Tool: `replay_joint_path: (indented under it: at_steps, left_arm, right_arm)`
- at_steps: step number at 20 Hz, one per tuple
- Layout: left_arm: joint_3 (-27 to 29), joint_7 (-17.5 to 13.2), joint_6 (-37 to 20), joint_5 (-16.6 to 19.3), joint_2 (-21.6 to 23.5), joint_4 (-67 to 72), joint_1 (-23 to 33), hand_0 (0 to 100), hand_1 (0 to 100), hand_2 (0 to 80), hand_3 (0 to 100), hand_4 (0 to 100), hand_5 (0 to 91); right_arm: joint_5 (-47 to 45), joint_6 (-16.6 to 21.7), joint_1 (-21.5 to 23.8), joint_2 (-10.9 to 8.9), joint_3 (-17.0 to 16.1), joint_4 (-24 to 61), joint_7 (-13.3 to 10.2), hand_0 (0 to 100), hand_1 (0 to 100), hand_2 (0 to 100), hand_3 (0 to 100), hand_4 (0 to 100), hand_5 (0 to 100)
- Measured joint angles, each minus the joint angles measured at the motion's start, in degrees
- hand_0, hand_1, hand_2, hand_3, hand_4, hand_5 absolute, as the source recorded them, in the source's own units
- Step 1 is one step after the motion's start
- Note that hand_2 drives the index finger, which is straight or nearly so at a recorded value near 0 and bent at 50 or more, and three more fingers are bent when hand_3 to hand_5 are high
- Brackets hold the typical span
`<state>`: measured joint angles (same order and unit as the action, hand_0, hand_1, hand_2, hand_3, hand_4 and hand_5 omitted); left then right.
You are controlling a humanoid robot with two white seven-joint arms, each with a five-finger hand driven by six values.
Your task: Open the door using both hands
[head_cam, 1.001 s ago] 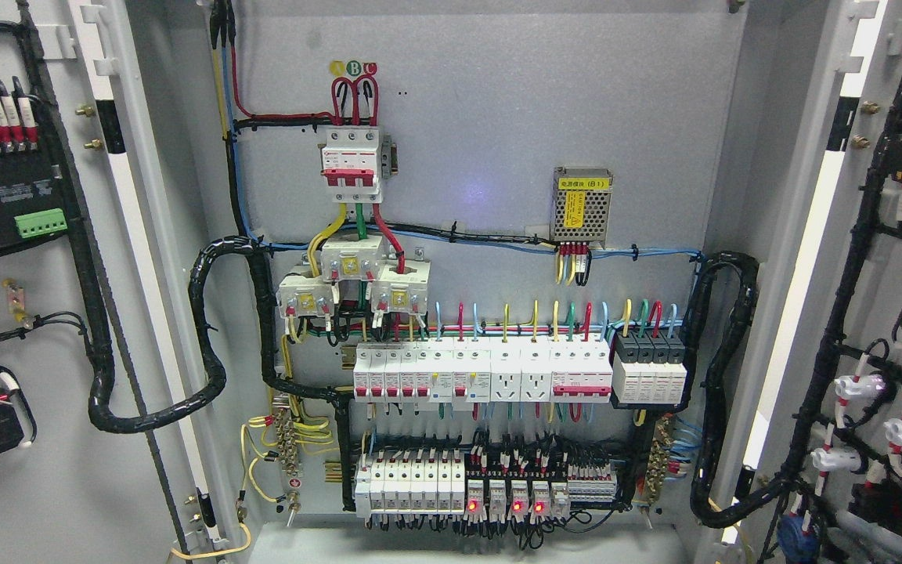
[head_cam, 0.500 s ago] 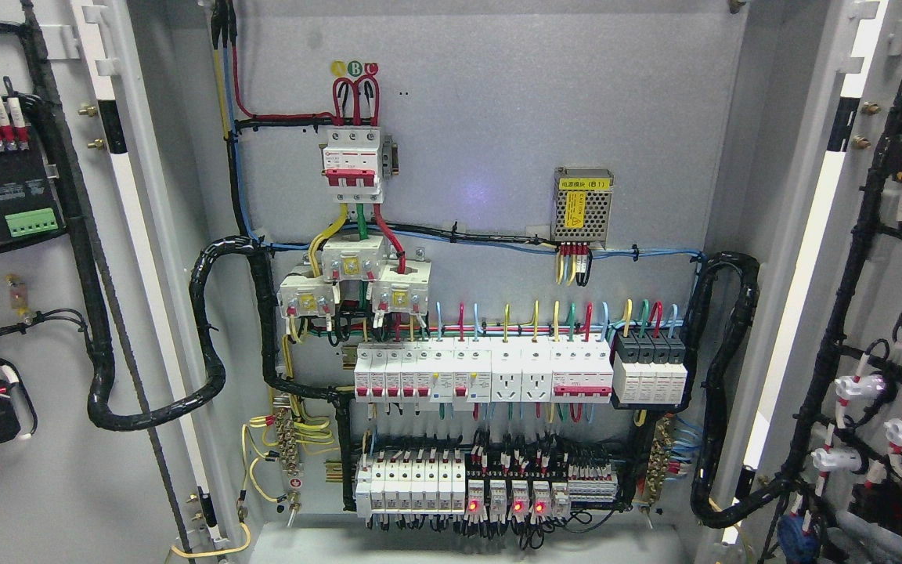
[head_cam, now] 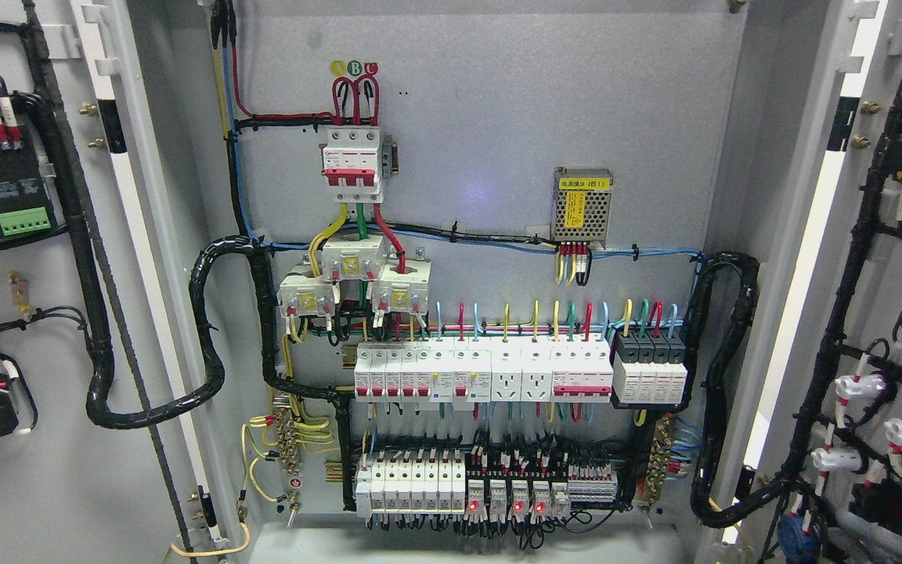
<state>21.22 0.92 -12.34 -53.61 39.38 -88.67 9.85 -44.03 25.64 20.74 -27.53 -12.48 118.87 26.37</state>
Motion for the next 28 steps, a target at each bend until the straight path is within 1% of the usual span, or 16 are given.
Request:
replay_joint_path:
  at_steps: [10, 18, 22, 28]
  left_arm:
    - [-3.06, 0.38, 0.18, 0.07, 0.44, 3.91, -5.58, 0, 0, 0.0, 0, 0, 0.0]
    - [-4.57, 0.09, 0.24, 0.07, 0.77, 5.34, -8.49, 0, 0, 0.0, 0, 0, 0.0]
    - [-5.02, 0.01, 0.44, 0.03, 1.2, 5.26, -7.86, 0, 0, 0.0, 0, 0, 0.0]
    - [-5.29, -0.01, -0.1, 0.01, 1.83, 3.52, -5.03, 0, 0, 0.0, 0, 0, 0.0]
  right_arm:
    - [0.0, 0.0, 0.0, 0.16, -0.28, -0.15, -0.39, 0, 0, 0, 0, 0, 0]
    - [-0.16, -0.03, 0.83, 1.12, -1.58, -0.38, -0.59, 0, 0, 0, 0, 0, 0]
    - [-0.24, -0.04, 1.26, 1.66, -2.46, -0.92, -0.61, 0, 0, 0, 0, 0, 0]
    - [-0.31, -0.14, 1.54, 3.09, -3.93, -1.73, -0.67, 0, 0, 0, 0, 0, 0]
